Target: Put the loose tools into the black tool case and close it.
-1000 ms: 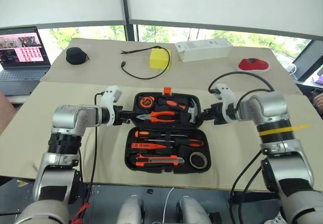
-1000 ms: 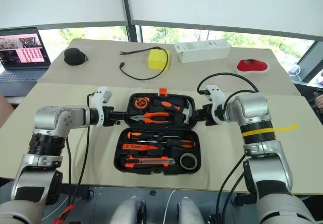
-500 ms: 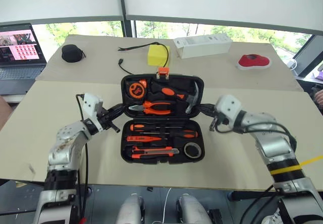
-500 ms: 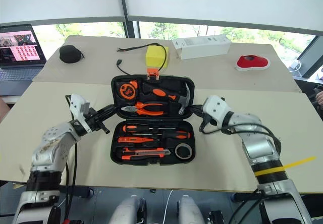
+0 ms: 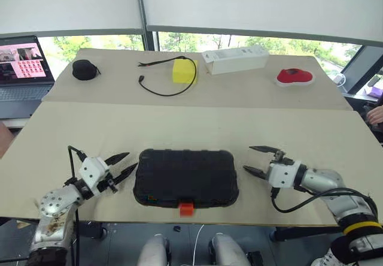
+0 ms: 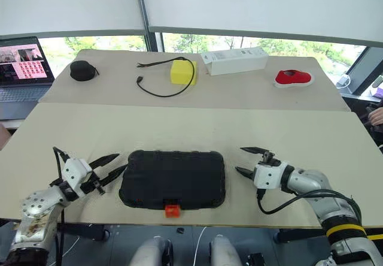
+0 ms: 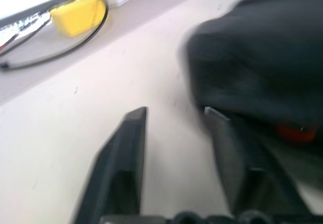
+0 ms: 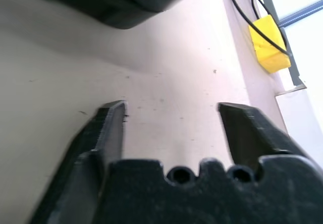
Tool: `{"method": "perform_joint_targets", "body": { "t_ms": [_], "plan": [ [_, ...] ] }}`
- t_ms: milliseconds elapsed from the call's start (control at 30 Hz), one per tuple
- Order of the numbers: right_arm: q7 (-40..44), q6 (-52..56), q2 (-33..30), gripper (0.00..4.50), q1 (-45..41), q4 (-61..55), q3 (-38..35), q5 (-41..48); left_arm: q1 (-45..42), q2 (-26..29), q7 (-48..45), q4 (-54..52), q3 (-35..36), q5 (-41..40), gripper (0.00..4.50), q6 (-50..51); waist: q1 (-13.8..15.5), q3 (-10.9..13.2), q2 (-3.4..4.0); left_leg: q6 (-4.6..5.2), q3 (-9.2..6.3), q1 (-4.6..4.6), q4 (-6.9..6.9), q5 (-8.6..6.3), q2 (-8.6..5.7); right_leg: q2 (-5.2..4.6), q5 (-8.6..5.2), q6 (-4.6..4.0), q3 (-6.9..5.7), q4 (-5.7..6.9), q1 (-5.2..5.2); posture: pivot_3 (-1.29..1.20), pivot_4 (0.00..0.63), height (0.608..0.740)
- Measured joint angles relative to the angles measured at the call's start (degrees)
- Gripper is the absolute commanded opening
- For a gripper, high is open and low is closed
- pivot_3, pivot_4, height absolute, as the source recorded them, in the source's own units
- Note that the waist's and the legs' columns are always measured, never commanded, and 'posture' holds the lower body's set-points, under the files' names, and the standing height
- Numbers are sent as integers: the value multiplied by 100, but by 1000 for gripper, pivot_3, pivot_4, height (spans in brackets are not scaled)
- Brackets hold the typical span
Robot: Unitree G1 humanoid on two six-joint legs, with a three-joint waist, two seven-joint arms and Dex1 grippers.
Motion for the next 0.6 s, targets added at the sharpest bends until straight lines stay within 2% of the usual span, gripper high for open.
{"method": "perform_joint_targets", "body": {
  "t_ms": [33, 100, 133, 167, 233, 300, 333, 400, 600],
  "plan": [
    [52, 44, -67, 3409, 104, -40, -42, 106, 19, 88, -42, -1, 21, -45, 2025, 100, 29, 1, -1, 0, -1, -1, 0, 0, -1, -1, 0, 1, 0, -1, 0, 0, 150, 740],
    [224, 175, -198, 2844, 291, -191, -124, 299, 20, 212, -106, -28, 78, -153, 2075, 307, 74, 1, -1, 0, 0, 1, 1, 0, -1, -2, 1, 2, 1, -2, 2, 0, 150, 740],
    [301, 247, -243, 2697, 367, -249, -128, 389, 33, 268, -136, -37, 90, -184, 2075, 386, 77, 1, -2, 0, 0, 2, 1, 0, 0, -1, 1, 2, 0, -2, 2, 0, 150, 740],
    [401, 366, -259, 2222, 483, -323, -160, 519, 49, 319, -188, -45, 96, -204, 1826, 482, 79, 1, -2, 0, 1, 2, 1, 0, 1, 0, 1, 1, 0, -2, 2, 0, 150, 740],
    [729, 784, -353, 1603, 863, -691, -208, 1038, 13, 433, -363, -30, 56, -233, 1355, 696, 90, 3, 2, 0, 0, -2, 1, 0, 1, 1, -1, -1, -1, 0, -2, 0, 150, 740],
    [1204, 1279, -598, 998, 1334, -1289, -233, 1625, -236, 573, -502, 94, 0, -261, 692, 943, 119, 5, 4, 0, -4, -3, 1, 0, 2, 3, -2, -3, -6, 2, -2, 0, 150, 740],
    [1466, 1585, -755, 551, 1583, -1700, -219, 1917, -537, 610, -539, 220, -34, -260, 194, 1087, 142, 5, 4, 0, -7, -2, 1, 0, 4, 7, -2, -3, -7, 3, 0, 0, 150, 740],
    [1786, 2109, -827, 79, 1771, -2418, -163, 2273, -1066, 612, -557, 321, -137, -228, 0, 1260, 140, 3, -6, 0, -11, -2, 2, 1, 4, 9, -1, -3, -7, 1, 1, 0, 150, 740],
    [2202, 3550, -661, 79, 1874, -3543, 375, 2448, -2425, 463, -712, 1124, -966, 293, 0, 1483, 99, 6, -13, 0, -7, -9, 3, 1, -7, 21, -1, -2, -6, 0, -6, 0, 150, 740]
  ]
}}
